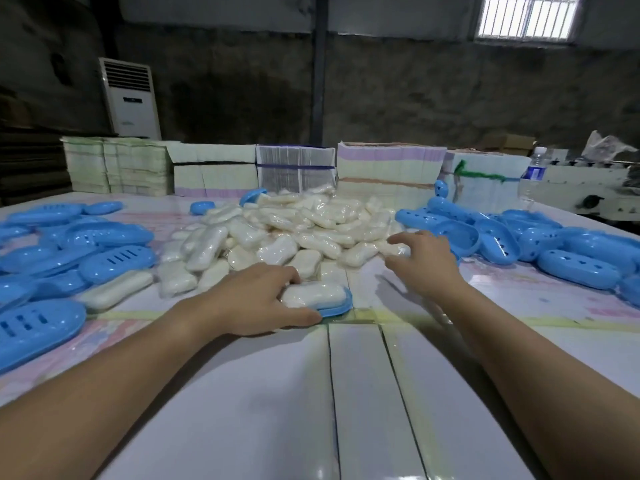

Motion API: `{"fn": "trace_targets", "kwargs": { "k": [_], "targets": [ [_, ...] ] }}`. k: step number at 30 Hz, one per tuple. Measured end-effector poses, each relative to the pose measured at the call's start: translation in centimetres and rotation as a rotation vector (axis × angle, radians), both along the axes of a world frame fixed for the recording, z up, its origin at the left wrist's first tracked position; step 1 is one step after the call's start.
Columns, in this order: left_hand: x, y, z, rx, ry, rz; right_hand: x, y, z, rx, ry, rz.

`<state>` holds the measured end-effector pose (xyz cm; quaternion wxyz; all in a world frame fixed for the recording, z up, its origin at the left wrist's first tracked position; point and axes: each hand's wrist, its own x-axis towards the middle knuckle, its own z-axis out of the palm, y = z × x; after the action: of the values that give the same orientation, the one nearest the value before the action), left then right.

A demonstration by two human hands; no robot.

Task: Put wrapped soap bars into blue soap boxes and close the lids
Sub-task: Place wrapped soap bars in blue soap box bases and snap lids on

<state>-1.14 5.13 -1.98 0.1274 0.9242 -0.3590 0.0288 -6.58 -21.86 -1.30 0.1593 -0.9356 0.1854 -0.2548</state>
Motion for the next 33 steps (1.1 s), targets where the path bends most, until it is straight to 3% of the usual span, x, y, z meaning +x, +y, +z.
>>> {"fn": "trace_targets", "kwargs": {
  "k": [3, 8, 12, 18, 22, 25, 29, 31, 33],
  "targets": [
    [-0.4, 0.3, -0.1, -0.042, -0.02, -0.032, 0.3, -0.8, -0.4, -0.087, 0.2, -0.159],
    [-0.8, 0.4, 0.1, -0.077, -0.002, -0.058, 0.1, -1.4, -0.9, -0.063, 0.3, -0.188],
    [-0.9, 0.5, 0.2, -0.085, 0.033, -0.072, 0.1, -1.4, -0.6, -0.058, 0.136, -0.125],
    [-0.4, 0.8, -0.2, -0.091, 0.105, -0.119, 0.0, -0.7, -0.4, 0.132, -0.097, -0.04],
    [-0.2, 0.8, -0.5, -0.148, 0.111, -0.114, -0.4, 1.1, 0.7, 0.216, -0.328, 0.156],
    [-0.3, 0.6, -0.5, -0.279, 0.14, -0.108, -1.2, 3.1, 2.1, 0.692, -0.395, 0.422],
    [-0.3, 0.4, -0.8, -0.476, 0.302, -0.094, -2.3, 3.7, 3.2, 1.412, -0.195, 0.749],
    [-0.4, 0.3, -1.0, -0.499, 0.352, -0.114, -2.5, 3.3, 3.0, 1.564, -0.118, 0.796],
    [-0.5, 0.2, -1.1, -0.482, 0.374, -0.161, -2.2, 3.2, 2.6, 1.568, -0.057, 0.727]
  ]
}}
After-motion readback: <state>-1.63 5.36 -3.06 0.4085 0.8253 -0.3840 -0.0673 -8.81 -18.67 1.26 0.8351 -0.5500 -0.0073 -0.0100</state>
